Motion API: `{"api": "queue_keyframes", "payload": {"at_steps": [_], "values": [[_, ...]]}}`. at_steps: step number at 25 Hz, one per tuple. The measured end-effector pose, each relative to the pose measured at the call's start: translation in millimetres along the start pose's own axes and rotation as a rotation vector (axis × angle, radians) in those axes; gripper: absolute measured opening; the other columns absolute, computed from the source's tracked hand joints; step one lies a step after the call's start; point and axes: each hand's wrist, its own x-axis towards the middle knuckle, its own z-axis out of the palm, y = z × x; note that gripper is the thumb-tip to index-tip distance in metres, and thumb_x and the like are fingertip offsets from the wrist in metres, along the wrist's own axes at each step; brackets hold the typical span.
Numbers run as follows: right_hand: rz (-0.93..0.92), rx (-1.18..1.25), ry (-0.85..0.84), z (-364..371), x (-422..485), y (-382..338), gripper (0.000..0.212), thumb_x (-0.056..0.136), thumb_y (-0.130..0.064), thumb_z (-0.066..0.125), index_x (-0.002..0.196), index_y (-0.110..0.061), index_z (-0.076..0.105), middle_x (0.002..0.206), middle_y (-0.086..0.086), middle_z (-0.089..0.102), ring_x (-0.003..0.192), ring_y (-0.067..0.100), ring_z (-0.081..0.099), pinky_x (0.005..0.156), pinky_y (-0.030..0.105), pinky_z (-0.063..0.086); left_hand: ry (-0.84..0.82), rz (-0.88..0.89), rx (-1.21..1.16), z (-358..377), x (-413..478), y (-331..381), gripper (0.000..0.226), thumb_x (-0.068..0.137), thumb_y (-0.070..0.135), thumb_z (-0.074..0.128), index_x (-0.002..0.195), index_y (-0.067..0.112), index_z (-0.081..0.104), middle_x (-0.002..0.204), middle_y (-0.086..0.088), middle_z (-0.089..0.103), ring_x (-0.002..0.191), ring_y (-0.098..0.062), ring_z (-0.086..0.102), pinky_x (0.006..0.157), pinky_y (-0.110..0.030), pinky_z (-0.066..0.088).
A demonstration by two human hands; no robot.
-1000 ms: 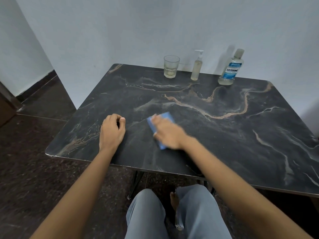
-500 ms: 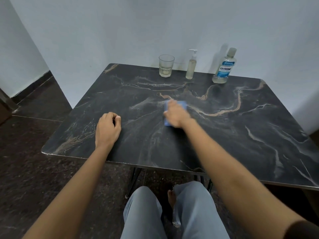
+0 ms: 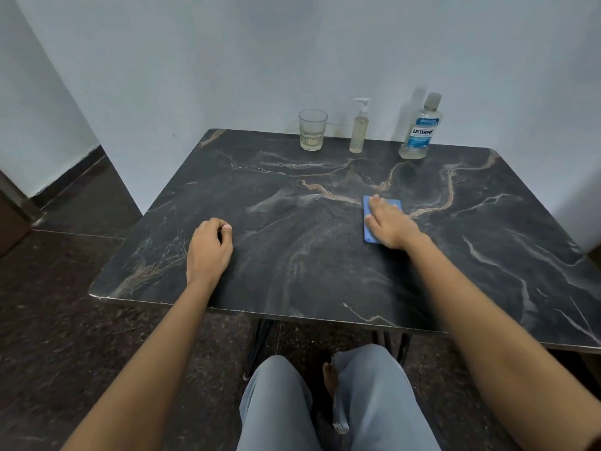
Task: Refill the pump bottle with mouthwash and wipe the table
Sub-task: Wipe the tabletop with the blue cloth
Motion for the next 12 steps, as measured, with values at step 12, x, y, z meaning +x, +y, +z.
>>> {"api": "queue_keyframes", "payload": {"at_steps": [12], "values": [[-0.635,-0.043,-0.091,31.3,-61.8,-89.5,0.058,0.101,-0.029,0.037,0.152,-0.011,0.016,0.159,0.006,0.019,0.145,0.018,0.022,0.116,0.026,0.013,-0.001,0.011,0.012,1.6,1.9,-0.4,0.018,0.099,0.022,0.046,0.091,0.014,0.06,0.093,0.0,0.058,0.09,-0.021,0.054,0.078,-0.036,0.042]]}}
